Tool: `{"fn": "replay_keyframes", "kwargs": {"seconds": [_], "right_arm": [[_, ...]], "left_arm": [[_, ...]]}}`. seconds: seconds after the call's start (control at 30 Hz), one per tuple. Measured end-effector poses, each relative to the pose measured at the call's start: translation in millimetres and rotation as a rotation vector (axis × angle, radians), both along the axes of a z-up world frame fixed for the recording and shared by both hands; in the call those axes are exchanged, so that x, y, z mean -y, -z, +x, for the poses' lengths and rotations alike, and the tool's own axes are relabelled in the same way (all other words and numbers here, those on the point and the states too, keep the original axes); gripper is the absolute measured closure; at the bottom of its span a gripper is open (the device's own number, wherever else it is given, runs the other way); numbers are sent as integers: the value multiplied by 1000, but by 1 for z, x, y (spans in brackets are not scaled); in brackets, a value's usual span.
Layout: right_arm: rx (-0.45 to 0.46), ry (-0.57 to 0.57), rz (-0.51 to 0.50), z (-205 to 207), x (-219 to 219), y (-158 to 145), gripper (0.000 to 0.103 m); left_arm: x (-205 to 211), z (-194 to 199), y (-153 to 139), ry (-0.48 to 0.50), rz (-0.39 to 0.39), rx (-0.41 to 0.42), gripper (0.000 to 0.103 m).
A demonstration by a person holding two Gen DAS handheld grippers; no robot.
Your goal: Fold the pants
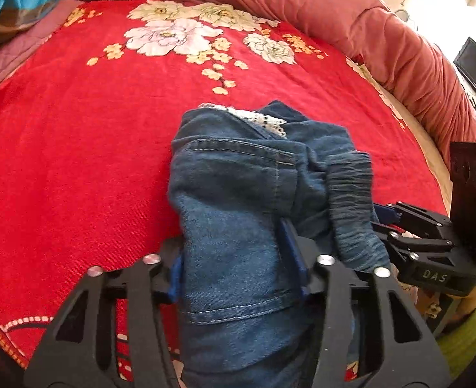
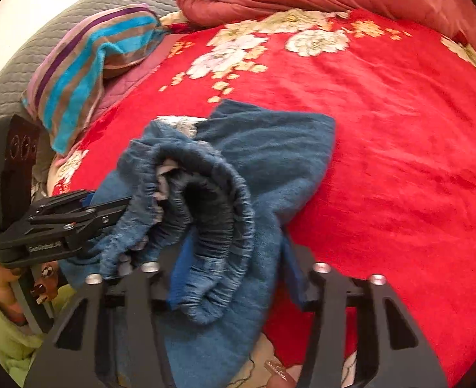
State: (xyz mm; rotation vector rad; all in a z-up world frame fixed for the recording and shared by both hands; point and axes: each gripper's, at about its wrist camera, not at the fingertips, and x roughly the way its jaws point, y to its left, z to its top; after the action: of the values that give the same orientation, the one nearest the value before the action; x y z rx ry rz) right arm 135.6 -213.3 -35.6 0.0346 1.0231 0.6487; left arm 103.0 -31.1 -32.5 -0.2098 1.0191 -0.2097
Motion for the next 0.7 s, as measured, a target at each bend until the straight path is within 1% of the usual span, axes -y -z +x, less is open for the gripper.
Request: {"fn": "replay_keyframes", "kwargs": {"seconds": [0.03, 0.1, 0.13, 0.2, 0.43, 0.57, 0.7], "right_arm": [[19, -7, -7, -2, -2, -3, 74], [55, -19, -11, -6, -6, -11, 78], [67, -23, -11, -6, -6, -15, 81], [90, -32, -7, -6, -8, -23, 82], [166, -60, 8, 10, -18, -51, 82], [203, -68, 10, 23, -23, -63, 82], [222, -66, 4, 38, -28, -69, 82]], "left_arm": [[1, -1, -2, 0, 10, 6, 73], [2, -3, -7, 0, 24, 18, 79], [2, -3, -10, 0, 29, 24, 80], [2, -3, -17, 4, 32, 36, 82], [1, 9, -46, -14, 57, 99, 82], [-5, 21, -55, -29, 64, 116, 82], [-9, 35, -59, -41, 74, 131, 82]]}}
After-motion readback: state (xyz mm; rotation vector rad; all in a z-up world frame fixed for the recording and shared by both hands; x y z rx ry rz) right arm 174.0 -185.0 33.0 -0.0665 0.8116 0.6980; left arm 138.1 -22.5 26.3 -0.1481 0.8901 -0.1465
